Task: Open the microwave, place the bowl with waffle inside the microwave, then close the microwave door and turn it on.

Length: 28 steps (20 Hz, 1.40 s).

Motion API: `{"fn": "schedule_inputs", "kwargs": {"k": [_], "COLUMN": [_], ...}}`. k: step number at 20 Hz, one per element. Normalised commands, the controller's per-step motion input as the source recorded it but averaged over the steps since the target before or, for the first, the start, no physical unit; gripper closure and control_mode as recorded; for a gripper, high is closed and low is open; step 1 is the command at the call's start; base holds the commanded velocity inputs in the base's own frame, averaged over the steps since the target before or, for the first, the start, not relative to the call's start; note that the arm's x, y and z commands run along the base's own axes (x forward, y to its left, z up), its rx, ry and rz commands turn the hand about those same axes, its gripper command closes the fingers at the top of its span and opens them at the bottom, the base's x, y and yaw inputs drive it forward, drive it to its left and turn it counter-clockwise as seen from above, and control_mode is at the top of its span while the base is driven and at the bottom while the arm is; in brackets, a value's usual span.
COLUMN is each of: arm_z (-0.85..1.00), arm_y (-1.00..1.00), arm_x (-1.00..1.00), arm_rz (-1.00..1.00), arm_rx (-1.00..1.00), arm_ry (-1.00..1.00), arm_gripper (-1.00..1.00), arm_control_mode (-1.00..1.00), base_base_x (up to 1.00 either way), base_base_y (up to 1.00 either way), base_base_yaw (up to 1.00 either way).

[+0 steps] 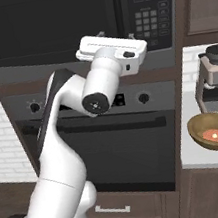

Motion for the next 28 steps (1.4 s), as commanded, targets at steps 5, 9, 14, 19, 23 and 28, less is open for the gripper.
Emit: {"fn": "schedule_inputs", "kwargs": {"k": [5,9,14,19,23,28], "arm_z": [0.05,0.05,0.03,0.03,0.0,0.0], "arm_y": [0.0,-0.01,-0.06,-0.11,0.0,-0.07], "arm_x": [0.42,0.44,0.52,0.51,0.66,0.16], "arm_rz": [0.0,0.0,0.0,0.0,0.0,0.03], "arm_rx": [-0.06,-0.02,0.0,0.0,-0.06,0.0], "arm_ry": [0.0,0.0,0.0,0.0,0.0,0.0], "arm_gripper": [-1.0,-1.0,-1.0,-1.0,1.0,1.0], "arm_control_mode": [-1.0,-1.0,-1.0,-1.0,-1.0,-1.0], "base_base_x": [0.0,0.0,0.0,0.0,0.0,0.0], "base_base_y": [0.0,0.0,0.0,0.0,0.0,0.0], "base_base_yaw": [0.0,0.0,0.0,0.0,0.0,0.0]}}
